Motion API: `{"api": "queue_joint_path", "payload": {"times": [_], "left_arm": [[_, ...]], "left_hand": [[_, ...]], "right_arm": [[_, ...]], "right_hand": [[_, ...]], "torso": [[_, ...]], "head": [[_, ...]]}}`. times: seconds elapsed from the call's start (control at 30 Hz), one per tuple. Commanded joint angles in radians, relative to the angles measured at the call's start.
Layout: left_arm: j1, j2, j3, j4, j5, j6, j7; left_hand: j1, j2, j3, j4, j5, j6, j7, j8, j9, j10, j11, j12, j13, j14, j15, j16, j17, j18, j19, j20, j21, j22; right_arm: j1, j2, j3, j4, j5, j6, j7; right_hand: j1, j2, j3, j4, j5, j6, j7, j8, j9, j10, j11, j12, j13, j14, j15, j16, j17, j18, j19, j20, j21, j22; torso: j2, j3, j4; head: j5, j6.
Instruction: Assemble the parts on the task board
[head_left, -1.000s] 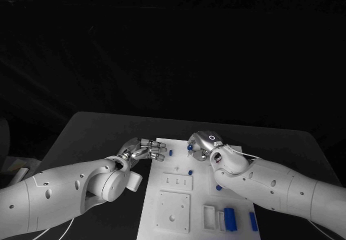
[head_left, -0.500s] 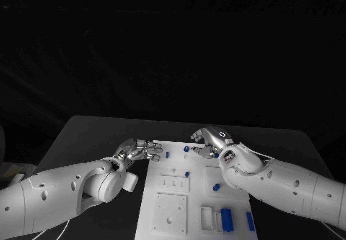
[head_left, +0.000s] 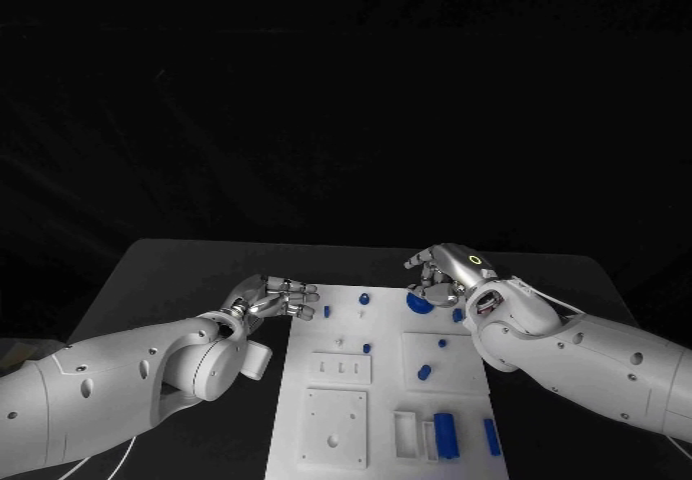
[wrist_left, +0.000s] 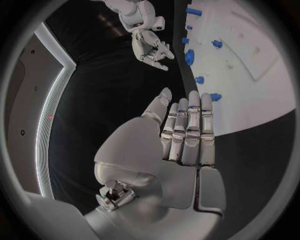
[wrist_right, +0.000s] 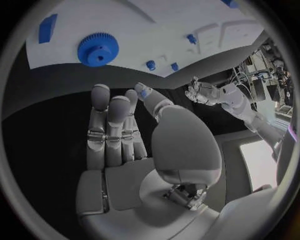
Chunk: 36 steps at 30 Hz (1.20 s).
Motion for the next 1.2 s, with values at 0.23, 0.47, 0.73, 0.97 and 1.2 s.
{"api": "queue_joint_path", "payload": {"times": [0.23, 0.47, 0.73, 0.97, 1.2], "left_arm": [[0.000, 0.002, 0.000, -0.003, 0.010, 0.016, 0.012], [-0.001, 0.001, 0.000, -0.001, 0.011, 0.017, 0.012], [-0.001, -0.002, 0.000, 0.006, 0.011, 0.019, 0.014], [-0.001, -0.002, 0.000, 0.007, 0.011, 0.019, 0.014], [-0.001, -0.002, 0.000, 0.006, 0.011, 0.019, 0.014]], "left_hand": [[-0.006, 0.001, -0.005, 0.003, -0.003, -0.007, 0.000, 0.001, -0.001, -0.006, -0.002, -0.002, 0.000, 0.001, 0.006, -0.006, 0.000, 0.004, 0.007, 0.001, 0.002, -0.001], [-0.006, 0.001, -0.005, 0.003, -0.003, -0.007, 0.000, 0.001, -0.001, -0.006, -0.002, -0.002, 0.000, 0.001, 0.006, -0.006, 0.000, 0.004, 0.007, 0.001, 0.002, -0.001], [-0.008, 0.002, -0.004, 0.003, -0.002, -0.008, 0.000, 0.001, -0.001, -0.007, -0.001, -0.002, 0.000, 0.001, 0.006, -0.006, 0.000, 0.004, 0.007, 0.001, 0.004, -0.001], [-0.008, 0.002, -0.004, 0.003, -0.002, -0.008, 0.000, 0.001, -0.001, -0.007, -0.001, -0.002, 0.000, 0.001, 0.006, -0.006, 0.000, 0.004, 0.007, 0.001, 0.004, -0.001], [-0.008, 0.002, -0.004, 0.003, -0.002, -0.008, 0.000, 0.001, -0.001, -0.007, -0.001, -0.002, 0.000, 0.001, 0.006, -0.006, 0.000, 0.004, 0.007, 0.001, 0.004, -0.001]], "right_arm": [[-0.012, -0.006, 0.001, -0.034, 0.065, 0.168, 0.004], [-0.029, -0.001, 0.002, -0.071, 0.072, 0.202, 0.002], [-0.043, -0.002, 0.002, -0.090, 0.072, 0.198, 0.002], [-0.047, -0.002, 0.002, -0.098, 0.074, 0.163, 0.008], [-0.048, -0.002, 0.003, -0.094, 0.087, 0.151, 0.013]], "right_hand": [[-0.007, 0.026, -0.170, 0.048, 0.076, -0.047, 0.013, -0.002, 0.001, 0.008, 0.020, 0.570, 0.470, -0.001, 0.022, 0.172, 0.367, 0.009, 0.041, 0.019, 0.306, 0.131], [0.025, 0.027, -0.220, 0.079, 0.081, -0.086, 0.021, -0.003, 0.001, 0.005, 0.027, 0.595, 0.483, 0.013, 0.028, 0.150, 0.444, 0.019, 0.025, 0.028, 0.366, 0.133], [0.020, 0.030, -0.220, 0.080, 0.089, -0.077, 0.020, -0.003, 0.002, 0.010, 0.027, 0.609, 0.491, 0.016, 0.028, 0.155, 0.461, 0.019, 0.026, 0.028, 0.388, 0.136], [0.018, 0.029, -0.207, 0.080, 0.084, -0.077, 0.020, -0.002, 0.001, 0.015, 0.027, 0.621, 0.500, 0.017, 0.029, 0.157, 0.469, 0.019, 0.025, 0.028, 0.405, 0.138], [0.009, 0.032, -0.204, 0.088, 0.076, -0.077, 0.020, -0.003, 0.001, 0.018, 0.027, 0.626, 0.504, 0.019, 0.029, 0.158, 0.472, 0.019, 0.025, 0.029, 0.420, 0.141]], "torso": [[0.000, 0.0003, -0.0010], [-0.001, -0.0017, -0.0020], [-0.002, -0.0022, -0.0018], [-0.003, -0.0037, -0.0022], [-0.003, -0.0043, -0.0017]], "head": [[-0.015, -0.010], [-0.017, -0.013], [-0.020, -0.020], [-0.022, -0.019], [-0.022, -0.020]]}}
